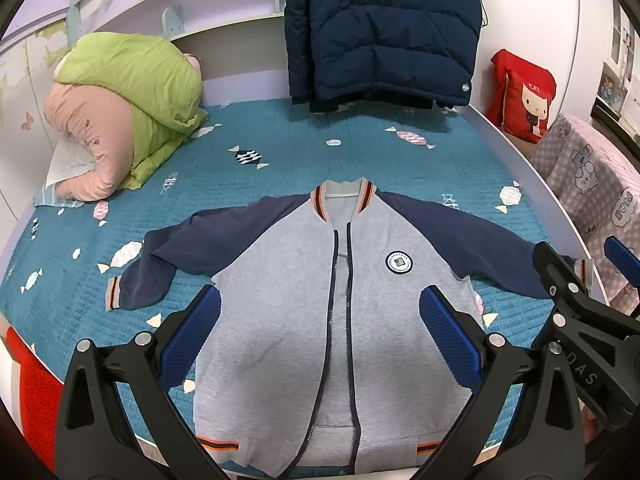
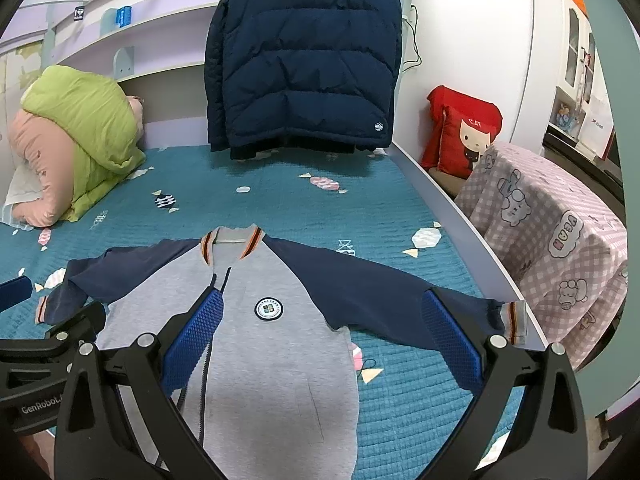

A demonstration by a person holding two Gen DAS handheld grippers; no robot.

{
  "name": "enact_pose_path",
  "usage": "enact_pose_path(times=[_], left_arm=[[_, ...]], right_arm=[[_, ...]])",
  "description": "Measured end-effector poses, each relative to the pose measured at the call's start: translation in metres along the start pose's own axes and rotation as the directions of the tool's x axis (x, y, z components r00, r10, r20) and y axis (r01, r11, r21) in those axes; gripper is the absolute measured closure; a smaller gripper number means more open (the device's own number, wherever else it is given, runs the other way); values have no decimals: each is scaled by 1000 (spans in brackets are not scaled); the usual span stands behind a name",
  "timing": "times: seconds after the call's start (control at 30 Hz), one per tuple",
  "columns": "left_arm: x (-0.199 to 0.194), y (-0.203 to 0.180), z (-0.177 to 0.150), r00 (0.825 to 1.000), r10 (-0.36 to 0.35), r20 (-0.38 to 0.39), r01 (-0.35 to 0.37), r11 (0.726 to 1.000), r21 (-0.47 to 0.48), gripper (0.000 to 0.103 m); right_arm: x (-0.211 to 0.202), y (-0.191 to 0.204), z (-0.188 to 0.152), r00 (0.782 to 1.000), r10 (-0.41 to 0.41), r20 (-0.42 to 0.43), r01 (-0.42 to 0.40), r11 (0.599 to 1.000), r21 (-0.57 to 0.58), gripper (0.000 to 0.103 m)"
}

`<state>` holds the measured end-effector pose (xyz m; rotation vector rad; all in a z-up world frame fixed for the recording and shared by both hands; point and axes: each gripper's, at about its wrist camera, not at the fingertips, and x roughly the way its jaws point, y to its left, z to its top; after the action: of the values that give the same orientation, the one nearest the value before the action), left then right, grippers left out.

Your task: Fold large clothes

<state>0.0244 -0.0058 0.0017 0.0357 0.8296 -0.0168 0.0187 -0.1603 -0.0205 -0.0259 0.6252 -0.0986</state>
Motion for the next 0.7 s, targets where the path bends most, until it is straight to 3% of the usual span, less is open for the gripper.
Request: enact_pose_path(times=[0.7], left_arm=[[5, -3, -1, 1000, -8, -7, 8, 1000, 7, 4]], right_arm=[[4, -3, 1, 1000, 1, -8, -1, 1000, 0, 7]])
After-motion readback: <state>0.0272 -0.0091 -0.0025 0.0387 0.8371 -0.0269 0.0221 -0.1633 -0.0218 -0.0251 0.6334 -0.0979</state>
